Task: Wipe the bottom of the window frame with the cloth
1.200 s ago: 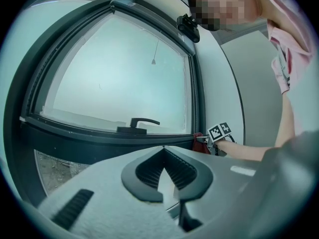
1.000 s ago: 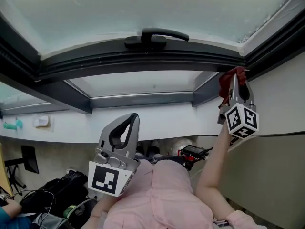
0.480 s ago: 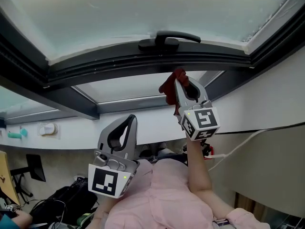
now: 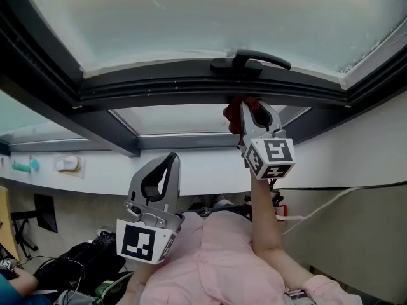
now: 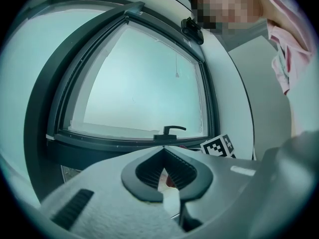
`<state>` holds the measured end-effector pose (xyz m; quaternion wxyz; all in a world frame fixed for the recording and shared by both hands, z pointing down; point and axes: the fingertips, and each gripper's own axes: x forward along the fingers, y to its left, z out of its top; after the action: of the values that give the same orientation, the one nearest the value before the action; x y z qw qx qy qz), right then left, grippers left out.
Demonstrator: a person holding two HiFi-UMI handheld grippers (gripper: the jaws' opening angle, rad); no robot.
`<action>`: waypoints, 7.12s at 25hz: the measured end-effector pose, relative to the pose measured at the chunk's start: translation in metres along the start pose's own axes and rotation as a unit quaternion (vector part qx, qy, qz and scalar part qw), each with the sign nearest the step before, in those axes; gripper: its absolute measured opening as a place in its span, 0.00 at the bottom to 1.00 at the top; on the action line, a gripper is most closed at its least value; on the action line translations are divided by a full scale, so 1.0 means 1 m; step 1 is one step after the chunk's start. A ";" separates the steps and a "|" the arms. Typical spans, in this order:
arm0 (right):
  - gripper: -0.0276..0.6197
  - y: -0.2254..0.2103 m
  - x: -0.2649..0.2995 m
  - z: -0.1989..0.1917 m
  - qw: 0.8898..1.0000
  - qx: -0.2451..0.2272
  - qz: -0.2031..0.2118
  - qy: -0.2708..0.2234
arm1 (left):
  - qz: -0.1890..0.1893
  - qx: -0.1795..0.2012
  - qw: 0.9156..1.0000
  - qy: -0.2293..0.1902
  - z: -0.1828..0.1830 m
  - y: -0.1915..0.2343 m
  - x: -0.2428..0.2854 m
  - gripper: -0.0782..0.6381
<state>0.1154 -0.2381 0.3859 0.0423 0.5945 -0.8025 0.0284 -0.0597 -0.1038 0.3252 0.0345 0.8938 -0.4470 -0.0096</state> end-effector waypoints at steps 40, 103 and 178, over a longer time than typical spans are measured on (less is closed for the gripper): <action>0.12 -0.023 -0.008 -0.001 0.998 -0.039 0.057 0.007 | 0.035 0.009 0.999 0.001 0.006 -0.026 0.022 0.11; 0.12 -0.093 -0.035 -0.004 0.997 -0.049 0.060 0.013 | 0.003 0.000 1.000 0.005 -0.001 -0.075 0.079 0.11; 0.12 -0.182 -0.069 -0.006 0.998 -0.059 0.032 0.009 | 0.019 -0.002 1.000 0.007 -0.010 -0.126 0.091 0.11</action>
<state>0.3095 -0.2249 0.3844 0.0833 0.5647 -0.8210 -0.0120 0.0960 -0.1010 0.3275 0.0399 0.8851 -0.4636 -0.0037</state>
